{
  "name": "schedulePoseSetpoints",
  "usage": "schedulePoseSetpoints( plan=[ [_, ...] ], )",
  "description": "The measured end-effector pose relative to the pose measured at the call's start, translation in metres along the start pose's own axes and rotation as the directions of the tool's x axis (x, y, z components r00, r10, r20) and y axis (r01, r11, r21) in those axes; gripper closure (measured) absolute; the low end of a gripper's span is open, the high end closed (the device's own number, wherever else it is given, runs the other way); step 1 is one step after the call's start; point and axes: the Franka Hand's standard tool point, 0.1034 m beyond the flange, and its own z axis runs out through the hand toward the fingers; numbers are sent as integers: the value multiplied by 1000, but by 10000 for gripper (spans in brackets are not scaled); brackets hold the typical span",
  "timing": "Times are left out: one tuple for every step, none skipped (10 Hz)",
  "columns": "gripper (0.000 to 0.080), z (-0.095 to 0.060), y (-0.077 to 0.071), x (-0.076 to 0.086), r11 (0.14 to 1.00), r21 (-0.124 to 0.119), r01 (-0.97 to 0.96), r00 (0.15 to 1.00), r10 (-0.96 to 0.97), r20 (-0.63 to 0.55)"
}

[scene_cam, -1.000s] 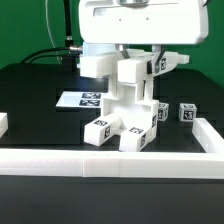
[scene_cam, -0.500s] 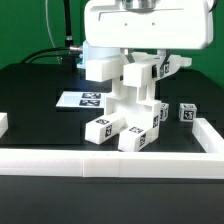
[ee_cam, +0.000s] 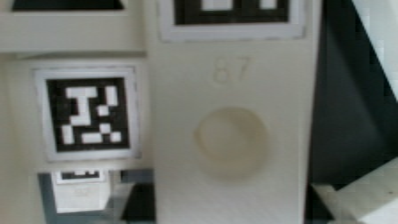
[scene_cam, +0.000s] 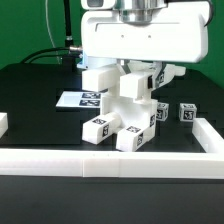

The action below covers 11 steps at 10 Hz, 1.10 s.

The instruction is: Assemble chair

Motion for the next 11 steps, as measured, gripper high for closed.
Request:
schedulePoseSetpoints(
  plan=[
    [514,4,2,0,1000,-5,8,1000,-8,4],
    [514,9,3,-1,1000,-11,14,1000,-14,10],
    [514,13,5,-1,1000,-16,21,1000,-21,15],
    [514,17,8,-2,999,-21,27,999,-27,20],
    [514,18,8,-1,999,-22,28,999,-28,20],
    [514,18,8,-1,999,-22,29,999,-28,20],
    [514,18,8,-1,999,-22,29,999,-29,20],
    [514,18,8,-1,999,-22,29,999,-29,20],
    [514,18,8,-1,999,-22,29,999,-29,20],
    [514,19,9,-1,999,-23,29,999,-29,21],
    [412,19,9,-1,999,-23,30,999,-30,22]
  ],
)
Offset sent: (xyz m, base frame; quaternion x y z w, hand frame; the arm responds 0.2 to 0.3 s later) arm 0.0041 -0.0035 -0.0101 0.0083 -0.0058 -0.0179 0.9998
